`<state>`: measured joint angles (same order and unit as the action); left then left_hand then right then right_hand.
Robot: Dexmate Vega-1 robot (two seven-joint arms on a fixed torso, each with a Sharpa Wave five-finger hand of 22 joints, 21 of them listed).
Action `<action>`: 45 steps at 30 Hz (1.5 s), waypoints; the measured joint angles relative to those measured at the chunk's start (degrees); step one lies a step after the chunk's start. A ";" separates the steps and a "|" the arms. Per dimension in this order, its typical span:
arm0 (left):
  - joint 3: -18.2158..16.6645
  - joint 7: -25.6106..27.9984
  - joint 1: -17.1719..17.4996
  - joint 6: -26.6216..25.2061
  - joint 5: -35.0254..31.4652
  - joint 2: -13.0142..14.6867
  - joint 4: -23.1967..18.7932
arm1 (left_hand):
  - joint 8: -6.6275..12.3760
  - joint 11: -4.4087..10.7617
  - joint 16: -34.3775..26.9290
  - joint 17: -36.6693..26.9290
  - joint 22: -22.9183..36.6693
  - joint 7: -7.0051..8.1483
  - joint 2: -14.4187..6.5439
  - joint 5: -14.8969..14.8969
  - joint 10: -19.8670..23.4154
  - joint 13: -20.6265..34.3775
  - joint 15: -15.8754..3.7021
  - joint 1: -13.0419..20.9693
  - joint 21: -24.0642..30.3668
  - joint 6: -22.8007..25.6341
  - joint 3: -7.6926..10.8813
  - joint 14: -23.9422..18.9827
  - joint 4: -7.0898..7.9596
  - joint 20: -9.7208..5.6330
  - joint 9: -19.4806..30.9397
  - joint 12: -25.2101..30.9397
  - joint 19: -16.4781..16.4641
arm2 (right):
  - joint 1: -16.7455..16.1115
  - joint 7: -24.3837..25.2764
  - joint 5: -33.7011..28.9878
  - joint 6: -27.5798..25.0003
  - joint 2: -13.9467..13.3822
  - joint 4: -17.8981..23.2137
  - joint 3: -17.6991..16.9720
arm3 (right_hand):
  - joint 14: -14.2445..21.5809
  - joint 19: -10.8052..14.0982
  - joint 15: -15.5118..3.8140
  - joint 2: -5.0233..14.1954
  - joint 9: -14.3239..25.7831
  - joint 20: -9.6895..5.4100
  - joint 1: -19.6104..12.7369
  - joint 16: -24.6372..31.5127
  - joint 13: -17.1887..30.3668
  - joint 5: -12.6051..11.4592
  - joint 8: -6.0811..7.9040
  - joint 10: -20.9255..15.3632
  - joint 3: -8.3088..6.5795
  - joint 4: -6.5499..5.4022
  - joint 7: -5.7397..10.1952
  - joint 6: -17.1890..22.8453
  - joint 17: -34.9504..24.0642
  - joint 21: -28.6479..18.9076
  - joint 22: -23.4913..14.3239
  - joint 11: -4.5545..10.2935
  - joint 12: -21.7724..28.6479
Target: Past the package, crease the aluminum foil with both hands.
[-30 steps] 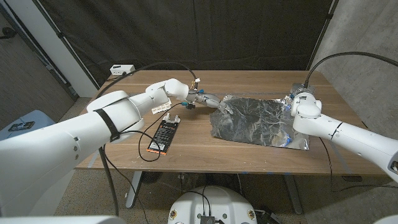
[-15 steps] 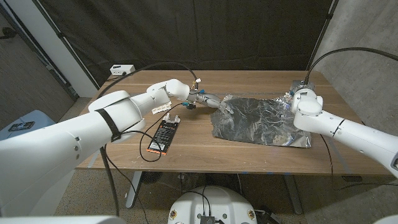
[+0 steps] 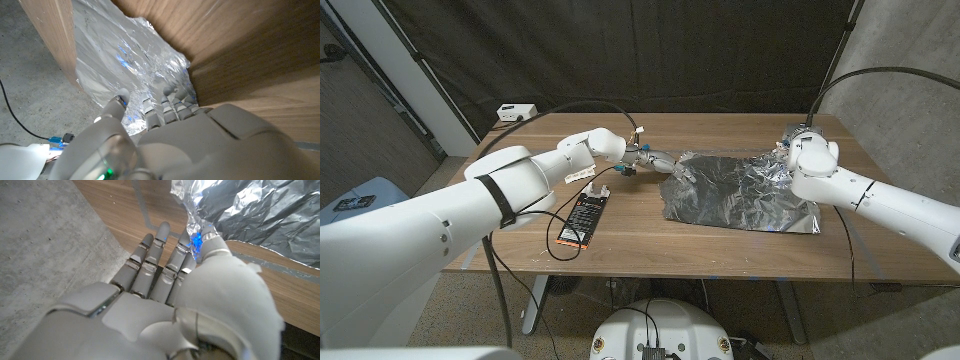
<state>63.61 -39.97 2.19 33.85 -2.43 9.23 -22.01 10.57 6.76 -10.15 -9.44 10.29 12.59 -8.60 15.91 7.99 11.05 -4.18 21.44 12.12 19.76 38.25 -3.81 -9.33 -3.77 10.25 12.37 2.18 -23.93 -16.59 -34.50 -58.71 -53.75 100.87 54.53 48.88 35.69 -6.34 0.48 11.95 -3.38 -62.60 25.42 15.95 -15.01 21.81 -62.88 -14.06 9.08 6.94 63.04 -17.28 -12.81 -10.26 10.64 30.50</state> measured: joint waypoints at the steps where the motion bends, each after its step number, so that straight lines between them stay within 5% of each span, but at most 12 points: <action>1: 0.05 0.04 0.01 -0.09 0.05 -0.04 0.02 | 0.00 0.00 0.00 -0.02 0.00 0.00 0.00 0.00 0.00 0.00 0.00 0.00 0.00 0.00 0.00 0.00 0.00 0.00 0.00 0.00 0.00 | 0.26 -1.20 -0.47 -0.05 -0.03 0.11 0.16 | 0.00 0.00 0.00 0.00 0.00 0.00 0.00 0.00 0.00 0.00 0.00 0.09 0.00 0.00 0.00 0.00 0.00 0.00 0.00 -0.09 0.00; 24: 0.06 0.07 0.46 -0.53 1.32 -0.14 0.22 | 0.00 0.00 -0.29 -0.27 -0.06 0.01 0.30 -0.23 0.62 0.00 -0.33 0.76 -0.41 0.62 0.00 -0.34 0.01 0.08 0.00 0.00 0.10 | 5.86 -14.70 -5.67 0.41 0.31 1.32 2.44 | -0.01 -0.68 0.01 0.44 0.02 0.23 -0.43 -0.44 0.00 0.44 -0.84 1.32 0.71 -0.71 -0.89 -1.16 -0.01 0.35 0.00 -0.92 -0.65; 45: -1.33 -2.27 1.11 1.20 1.96 -0.06 -0.38 | 0.00 -0.31 -0.27 -0.33 -0.05 0.01 0.38 -0.22 0.92 0.00 -0.21 1.28 -0.37 0.61 -0.01 -0.40 0.01 0.17 0.00 0.00 0.20 | 8.03 -20.88 -9.42 2.26 2.43 1.48 1.75 | -0.02 -0.74 0.02 0.89 -0.03 0.30 -0.88 -0.44 0.01 0.89 -1.12 1.51 1.14 -0.76 -1.20 -1.46 -0.01 0.34 0.14 -1.11 -0.87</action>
<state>62.27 -42.24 3.30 35.04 -0.47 9.18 -22.39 10.57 6.44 -10.42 -9.77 10.24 12.60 -8.23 15.68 8.91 11.04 -4.39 22.72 11.75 20.37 38.24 -4.21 -9.32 -3.60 10.25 12.37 2.38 -15.91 -37.47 -43.92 -56.45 -51.32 102.35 56.28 48.86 34.94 -6.32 1.37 11.92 -3.07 -63.49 24.98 15.96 -14.12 20.69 -61.37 -12.92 8.32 5.74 61.58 -17.30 -12.47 -10.12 9.54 29.63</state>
